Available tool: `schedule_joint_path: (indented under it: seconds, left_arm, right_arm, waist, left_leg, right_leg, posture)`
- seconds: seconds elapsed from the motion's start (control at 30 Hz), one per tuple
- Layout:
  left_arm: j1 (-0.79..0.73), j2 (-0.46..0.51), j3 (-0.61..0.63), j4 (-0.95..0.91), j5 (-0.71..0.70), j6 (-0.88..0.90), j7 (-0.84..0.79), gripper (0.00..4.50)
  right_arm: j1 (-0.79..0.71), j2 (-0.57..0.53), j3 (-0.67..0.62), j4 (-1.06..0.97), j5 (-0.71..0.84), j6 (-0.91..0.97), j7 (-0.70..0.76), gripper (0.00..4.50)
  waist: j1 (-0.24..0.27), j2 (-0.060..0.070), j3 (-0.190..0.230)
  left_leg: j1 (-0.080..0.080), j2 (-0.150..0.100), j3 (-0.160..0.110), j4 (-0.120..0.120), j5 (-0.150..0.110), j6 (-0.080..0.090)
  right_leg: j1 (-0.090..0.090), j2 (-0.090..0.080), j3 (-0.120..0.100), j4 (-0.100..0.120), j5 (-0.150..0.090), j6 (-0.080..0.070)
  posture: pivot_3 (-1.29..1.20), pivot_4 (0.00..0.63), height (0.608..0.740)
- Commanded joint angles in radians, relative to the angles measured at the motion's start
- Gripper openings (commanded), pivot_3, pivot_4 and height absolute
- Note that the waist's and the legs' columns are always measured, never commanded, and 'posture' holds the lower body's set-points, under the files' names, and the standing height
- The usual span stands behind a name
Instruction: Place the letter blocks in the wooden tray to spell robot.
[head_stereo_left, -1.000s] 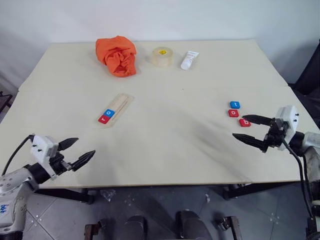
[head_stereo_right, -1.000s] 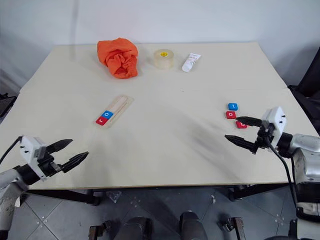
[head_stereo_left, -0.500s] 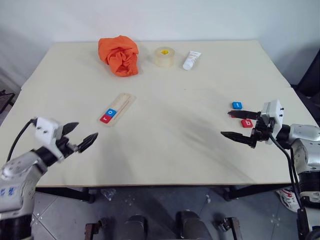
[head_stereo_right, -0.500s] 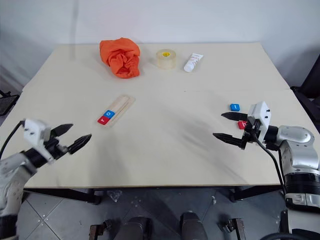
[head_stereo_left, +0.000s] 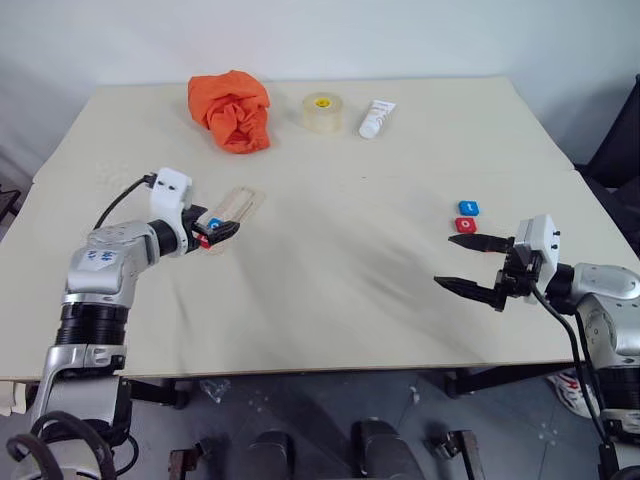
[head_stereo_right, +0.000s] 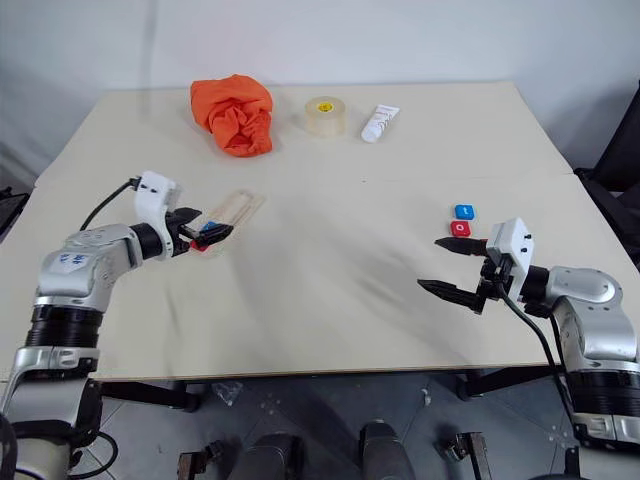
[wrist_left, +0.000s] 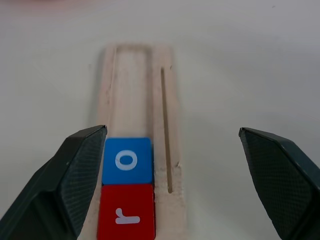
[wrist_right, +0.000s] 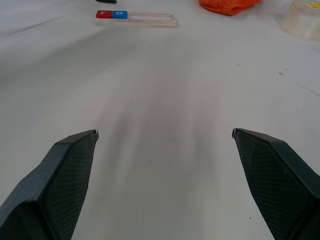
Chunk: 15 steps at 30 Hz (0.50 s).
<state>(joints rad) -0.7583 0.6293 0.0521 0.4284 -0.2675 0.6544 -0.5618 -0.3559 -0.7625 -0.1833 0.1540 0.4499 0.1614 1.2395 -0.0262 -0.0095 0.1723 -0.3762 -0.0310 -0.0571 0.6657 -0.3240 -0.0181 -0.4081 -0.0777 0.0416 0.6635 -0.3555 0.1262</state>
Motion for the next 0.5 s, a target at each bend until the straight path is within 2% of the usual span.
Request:
schedule_joint_path:
  seconds: [0.03, 0.5]
  left_arm:
    - [-0.057, 0.002, -0.009, 0.078, 0.044, -0.024, 0.004, 4.49]
    - [-0.096, -0.029, -0.020, 0.177, 0.074, 0.061, -0.005, 4.49]
  right_arm:
    - [0.017, -0.025, -0.046, -0.051, 0.025, 0.013, -0.016, 4.50]
    - [0.051, -0.049, -0.070, -0.089, 0.031, 0.043, -0.036, 4.50]
  waist:
    - [0.000, -0.001, 0.000]
    - [0.002, -0.001, 0.001]
  left_leg:
    - [0.000, 0.000, 0.000, 0.000, 0.000, 0.000]
    - [0.000, -0.001, 0.000, 0.001, 0.000, 0.000]
  right_leg:
    - [0.000, 0.000, 0.000, 0.000, 0.000, 0.000]
    - [0.000, -0.001, 0.000, 0.001, 0.000, 0.000]
  posture:
    - [0.00, 0.150, 0.740]
    - [0.00, 0.150, 0.740]
